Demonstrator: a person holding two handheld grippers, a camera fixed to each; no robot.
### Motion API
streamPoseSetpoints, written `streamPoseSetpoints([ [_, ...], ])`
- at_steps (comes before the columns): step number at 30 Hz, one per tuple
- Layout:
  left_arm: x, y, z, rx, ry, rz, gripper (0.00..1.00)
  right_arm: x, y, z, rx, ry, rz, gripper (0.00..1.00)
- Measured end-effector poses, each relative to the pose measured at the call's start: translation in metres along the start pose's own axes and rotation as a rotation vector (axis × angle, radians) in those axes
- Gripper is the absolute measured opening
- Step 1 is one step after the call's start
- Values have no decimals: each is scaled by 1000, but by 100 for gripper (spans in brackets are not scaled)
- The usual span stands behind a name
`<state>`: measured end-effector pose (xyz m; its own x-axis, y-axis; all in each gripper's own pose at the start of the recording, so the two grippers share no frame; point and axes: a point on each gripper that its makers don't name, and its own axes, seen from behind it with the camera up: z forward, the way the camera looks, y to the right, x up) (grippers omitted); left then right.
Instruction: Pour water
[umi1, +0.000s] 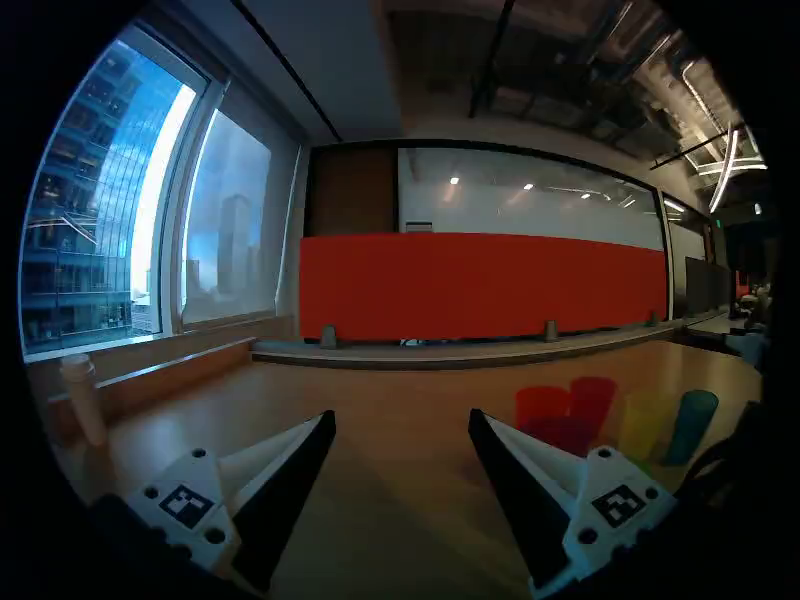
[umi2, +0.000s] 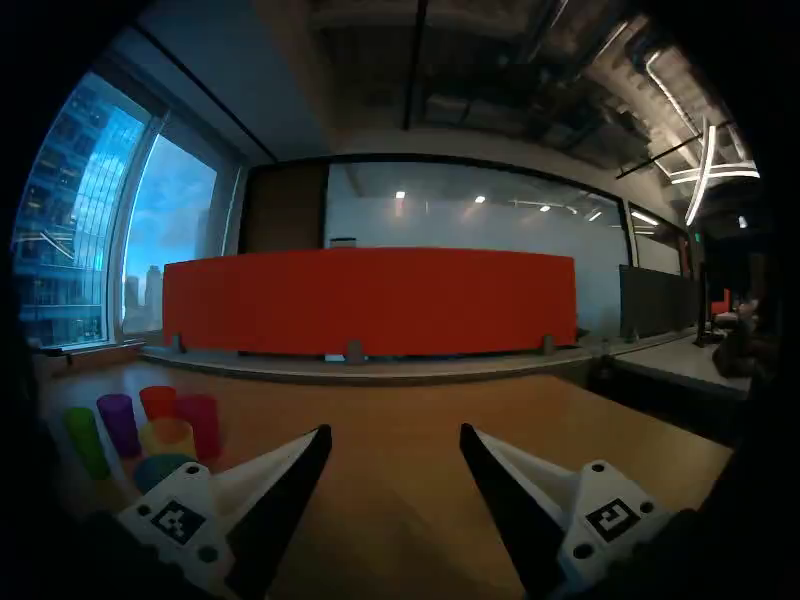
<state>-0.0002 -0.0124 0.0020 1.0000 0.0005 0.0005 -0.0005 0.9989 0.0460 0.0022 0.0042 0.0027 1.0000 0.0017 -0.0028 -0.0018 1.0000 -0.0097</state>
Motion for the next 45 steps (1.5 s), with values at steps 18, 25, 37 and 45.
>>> streamPoseSetpoints([
  [18, 0, 0, 0, 0, 0, 0, 99, 0, -3, -1, 10, -3, -2, 99],
  [25, 0, 0, 0, 0, 0, 0, 99, 0, -4, -2, 12, -3, -2, 99],
  [37, 0, 0, 0, 0, 0, 0, 99, 0, -5, -1, 12, -3, -2, 99],
  [45, 0, 0, 0, 0, 0, 0, 99, -1, -5, -1, 12, -3, -2, 99],
])
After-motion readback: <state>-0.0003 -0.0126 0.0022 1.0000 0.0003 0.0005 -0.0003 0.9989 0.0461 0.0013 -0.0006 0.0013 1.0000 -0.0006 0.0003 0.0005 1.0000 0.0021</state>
